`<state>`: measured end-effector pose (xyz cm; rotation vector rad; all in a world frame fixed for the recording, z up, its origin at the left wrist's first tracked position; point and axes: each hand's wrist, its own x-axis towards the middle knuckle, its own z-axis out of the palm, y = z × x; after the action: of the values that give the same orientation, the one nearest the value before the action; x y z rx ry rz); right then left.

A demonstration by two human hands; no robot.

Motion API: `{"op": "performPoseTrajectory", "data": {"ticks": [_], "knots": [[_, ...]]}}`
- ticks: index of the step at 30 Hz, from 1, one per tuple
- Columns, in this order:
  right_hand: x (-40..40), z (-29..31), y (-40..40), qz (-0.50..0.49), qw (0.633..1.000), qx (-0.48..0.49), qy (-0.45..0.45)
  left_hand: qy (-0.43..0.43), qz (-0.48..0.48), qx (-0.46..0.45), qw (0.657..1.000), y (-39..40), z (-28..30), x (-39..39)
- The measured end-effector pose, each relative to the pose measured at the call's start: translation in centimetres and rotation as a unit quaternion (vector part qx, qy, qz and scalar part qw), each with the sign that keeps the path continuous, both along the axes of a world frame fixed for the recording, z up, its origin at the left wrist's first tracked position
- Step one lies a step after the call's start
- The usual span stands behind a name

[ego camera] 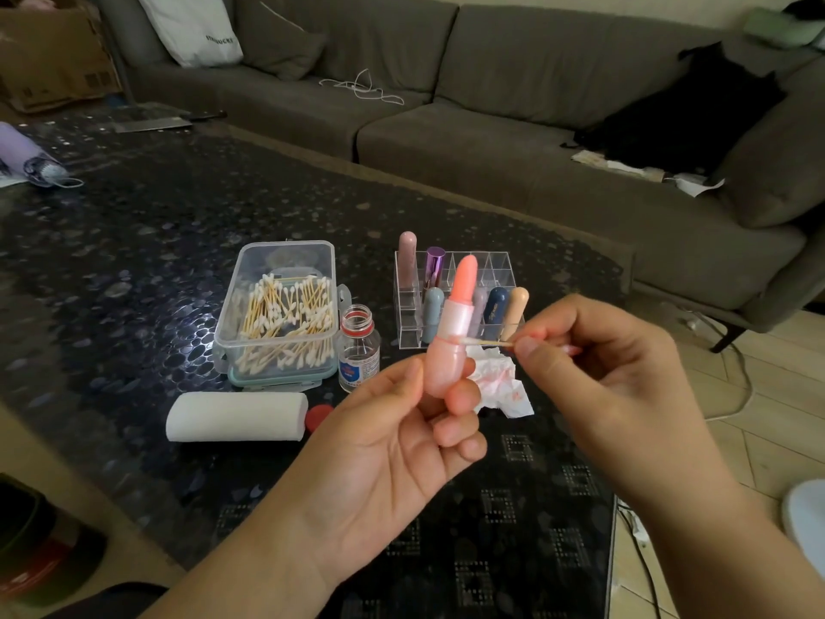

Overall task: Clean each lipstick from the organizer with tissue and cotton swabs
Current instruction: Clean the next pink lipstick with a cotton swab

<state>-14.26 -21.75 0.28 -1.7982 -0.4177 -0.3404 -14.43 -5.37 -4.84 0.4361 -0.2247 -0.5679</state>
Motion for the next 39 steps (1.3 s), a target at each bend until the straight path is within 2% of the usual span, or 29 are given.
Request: {"op": "performPoseTrajectory", "data": {"ticks": [5, 9, 12, 16, 39], "knots": [[-0.01, 0.03, -0.04, -0.012, 1.000, 0.013, -0.010, 0.022, -0.057, -0.039, 0.997, -0.01, 0.21, 0.12], [-0.25, -0.17, 0.20, 0.015, 1.000, 0.016, -0.001, 0.040, -0.069, -0.049, 0.996, 0.01, 0.07, -0.03], [-0.23, 0.03, 0.08, -0.005, 1.000, 0.022, -0.015, 0.047, -0.073, -0.046, 0.995, 0.09, 0.10, -0.09], [-0.29, 0.00, 0.25, 0.000, 1.000, -0.010, -0.020, 0.043, -0.080, -0.051, 0.995, 0.06, 0.07, -0.07], [-0.49, 0.25, 0.20, -0.042, 0.997, -0.032, -0.055, 0.025, -0.043, -0.034, 0.998, 0.10, -0.06, -0.24]]}}
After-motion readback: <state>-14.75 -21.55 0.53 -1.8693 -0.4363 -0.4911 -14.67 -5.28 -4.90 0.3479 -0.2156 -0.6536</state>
